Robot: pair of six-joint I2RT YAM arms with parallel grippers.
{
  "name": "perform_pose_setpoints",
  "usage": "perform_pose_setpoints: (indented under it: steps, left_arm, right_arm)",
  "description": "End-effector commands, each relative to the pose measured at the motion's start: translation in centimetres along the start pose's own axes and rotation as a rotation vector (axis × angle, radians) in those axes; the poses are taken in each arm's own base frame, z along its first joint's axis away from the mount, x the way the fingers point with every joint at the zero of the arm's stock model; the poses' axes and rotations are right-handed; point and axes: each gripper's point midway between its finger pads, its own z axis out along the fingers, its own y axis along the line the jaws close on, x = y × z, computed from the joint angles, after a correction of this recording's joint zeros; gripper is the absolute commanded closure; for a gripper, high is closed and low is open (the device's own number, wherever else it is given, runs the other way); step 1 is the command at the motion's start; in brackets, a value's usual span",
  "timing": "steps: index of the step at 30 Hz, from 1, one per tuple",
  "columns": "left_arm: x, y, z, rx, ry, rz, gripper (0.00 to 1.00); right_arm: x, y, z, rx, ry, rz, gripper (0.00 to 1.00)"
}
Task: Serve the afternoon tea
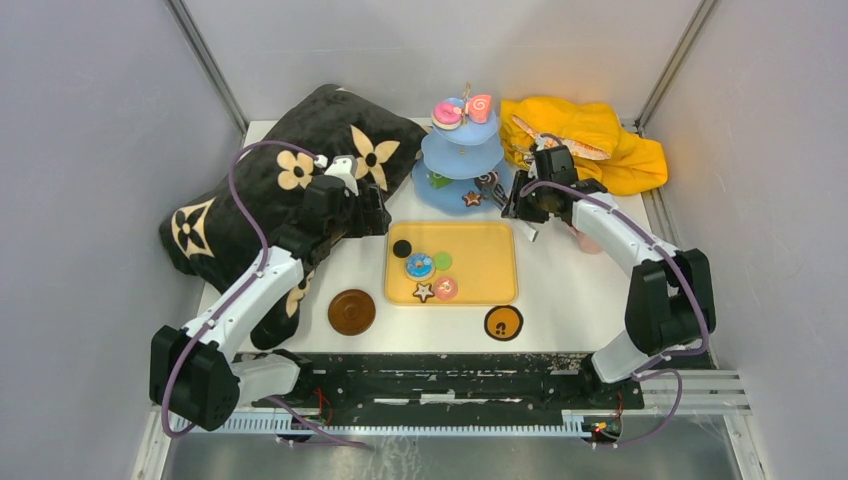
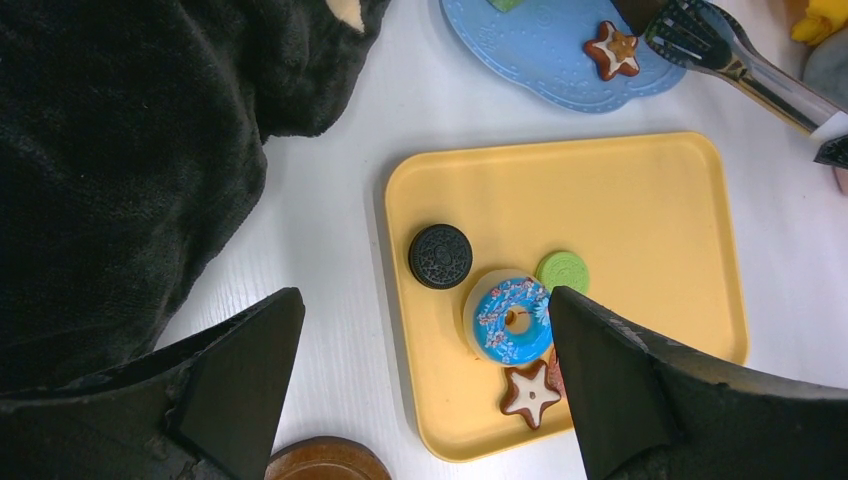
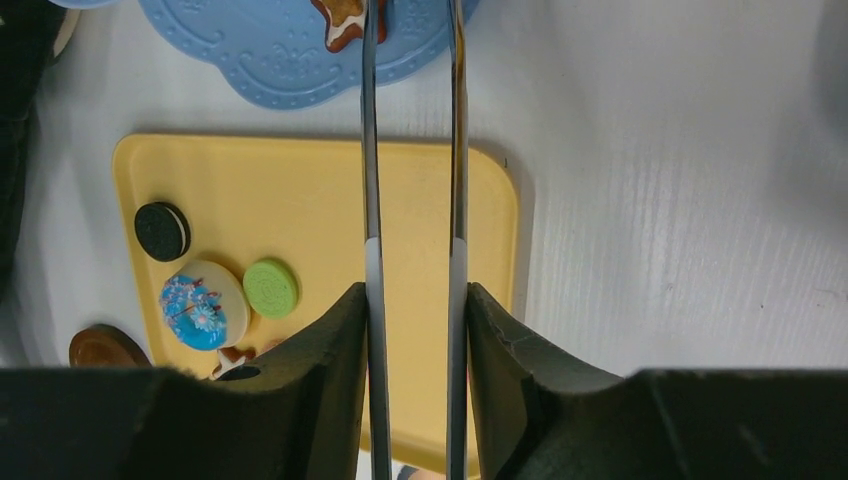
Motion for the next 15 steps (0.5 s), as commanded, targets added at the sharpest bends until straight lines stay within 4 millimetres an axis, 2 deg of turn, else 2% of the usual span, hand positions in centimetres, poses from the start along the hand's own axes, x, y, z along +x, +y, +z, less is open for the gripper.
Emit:
perform_pose_setpoints:
  steps: [1, 9, 12, 15]
  left_arm:
    - [-2.7, -1.1, -0.3, 0.032, -0.076, -0.025, 0.01]
    - [-3.4, -1.1, 0.2, 0.030, -0.099, -0.026, 0.01]
    - [-3.4, -1.1, 0.4, 0.026, -0.098, -0.025, 0.01]
    - [-3.9, -1.7, 0.3, 0.050, -0.105, -0.033, 0.01]
  right_arm:
    - [-2.9, 1.9, -4.0, -0.060, -0.110, -0.027, 0.58]
    - [-1.4, 2.1, -7.3, -0.082, -0.103, -0.051, 0.59]
    - [0.0, 2.3, -9.1, -0.116, -0.093, -0.066, 0.61]
    - [2.3, 2.3, -10.4, -0.146, -0.046, -0.102, 0.61]
